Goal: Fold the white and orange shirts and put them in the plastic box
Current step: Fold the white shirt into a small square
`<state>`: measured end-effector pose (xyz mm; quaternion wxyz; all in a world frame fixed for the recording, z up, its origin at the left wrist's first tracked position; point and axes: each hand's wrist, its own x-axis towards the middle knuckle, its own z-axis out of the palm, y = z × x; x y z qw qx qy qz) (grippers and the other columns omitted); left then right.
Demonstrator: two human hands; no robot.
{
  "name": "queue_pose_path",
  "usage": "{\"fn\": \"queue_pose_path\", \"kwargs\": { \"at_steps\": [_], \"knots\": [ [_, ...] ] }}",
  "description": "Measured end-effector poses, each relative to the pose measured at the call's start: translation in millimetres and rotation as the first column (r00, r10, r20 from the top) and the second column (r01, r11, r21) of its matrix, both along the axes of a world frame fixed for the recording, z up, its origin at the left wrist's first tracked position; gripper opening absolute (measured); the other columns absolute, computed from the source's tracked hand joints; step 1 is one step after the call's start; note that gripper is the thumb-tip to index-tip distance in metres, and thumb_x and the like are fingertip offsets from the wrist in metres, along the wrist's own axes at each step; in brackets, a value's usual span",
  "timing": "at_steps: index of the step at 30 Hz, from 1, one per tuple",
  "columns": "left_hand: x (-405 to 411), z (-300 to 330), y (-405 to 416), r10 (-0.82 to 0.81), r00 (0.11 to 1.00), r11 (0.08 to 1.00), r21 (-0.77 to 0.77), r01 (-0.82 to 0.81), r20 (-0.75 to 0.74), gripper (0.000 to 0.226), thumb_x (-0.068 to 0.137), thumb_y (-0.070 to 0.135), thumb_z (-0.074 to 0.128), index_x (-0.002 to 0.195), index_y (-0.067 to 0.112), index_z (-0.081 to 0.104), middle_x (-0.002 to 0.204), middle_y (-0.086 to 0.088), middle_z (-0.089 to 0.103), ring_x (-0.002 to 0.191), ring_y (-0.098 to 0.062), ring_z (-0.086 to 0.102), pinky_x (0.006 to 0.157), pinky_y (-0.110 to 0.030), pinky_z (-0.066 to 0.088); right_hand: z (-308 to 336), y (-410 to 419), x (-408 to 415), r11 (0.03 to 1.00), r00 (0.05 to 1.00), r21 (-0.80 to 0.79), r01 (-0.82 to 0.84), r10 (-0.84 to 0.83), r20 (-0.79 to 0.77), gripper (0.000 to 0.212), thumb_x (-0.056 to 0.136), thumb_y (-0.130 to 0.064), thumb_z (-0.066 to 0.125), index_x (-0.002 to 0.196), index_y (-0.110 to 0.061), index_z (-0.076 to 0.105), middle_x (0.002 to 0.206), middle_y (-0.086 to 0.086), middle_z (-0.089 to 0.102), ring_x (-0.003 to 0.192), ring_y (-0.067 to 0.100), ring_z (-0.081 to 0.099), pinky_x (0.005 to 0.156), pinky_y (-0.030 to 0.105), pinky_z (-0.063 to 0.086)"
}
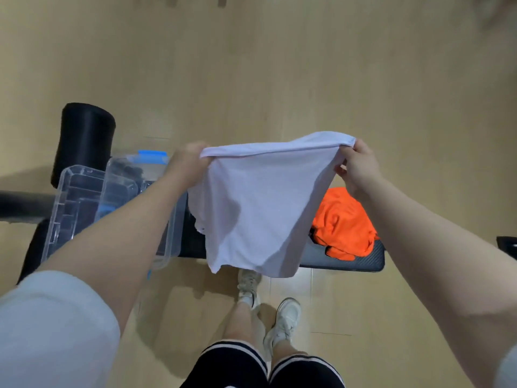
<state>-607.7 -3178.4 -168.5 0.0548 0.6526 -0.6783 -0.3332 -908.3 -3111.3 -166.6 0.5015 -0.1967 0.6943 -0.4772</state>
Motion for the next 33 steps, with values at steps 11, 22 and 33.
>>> {"fn": "queue_pose_path", "kwargs": {
  "at_steps": [11, 22, 33],
  "knots": [
    [10.9, 52.0, 13.6, -0.173, 0.983, 0.985, 0.005, 0.174, -0.06, 0.015, 0.067, 0.028, 0.042, 0.059, 0.016, 0.046, 0.061, 0.0, 0.043, 0.065, -0.021, 0.039, 0.058, -0.031, 0.03, 59.3, 12.8, -5.8, 0.999, 0.98, -0.023, -0.029, 0.033, 0.198, 0.021, 0.079, -0.008, 0.039, 0.074, -0.015, 0.058, 0.05, -0.011, 0.061, 0.045, 0.007, 0.052, 0.042, 0.015, 0.038],
    [10.2, -48.7, 132.7, -0.557, 0.784, 0.812, 0.381, 0.443, 0.276, 0.022, 0.08, 0.002, 0.041, 0.064, 0.015, 0.037, 0.07, 0.0, 0.043, 0.072, -0.023, 0.045, 0.049, -0.027, 0.024, -57.3, 141.3, 7.8, 0.841, 0.952, 0.453, -0.296, 0.299, 0.066, 0.03, 0.079, 0.01, 0.035, 0.062, -0.012, 0.048, 0.062, 0.006, 0.042, 0.06, 0.017, 0.038, 0.051, 0.021, 0.035],
    [19.3, -61.5, 170.3, -0.503, 0.836, 0.778, 0.537, 0.327, 0.22, 0.032, 0.077, -0.005, 0.038, 0.056, 0.015, 0.025, 0.06, -0.002, 0.03, 0.058, -0.019, 0.027, 0.052, -0.028, 0.02, -55.1, 149.8, 19.2, 0.611, 0.845, 0.656, -0.443, 0.528, 0.079, 0.012, 0.078, -0.002, 0.044, 0.08, -0.003, 0.056, 0.072, 0.008, 0.05, 0.053, 0.02, 0.036, 0.049, 0.026, 0.035]
  ]
}}
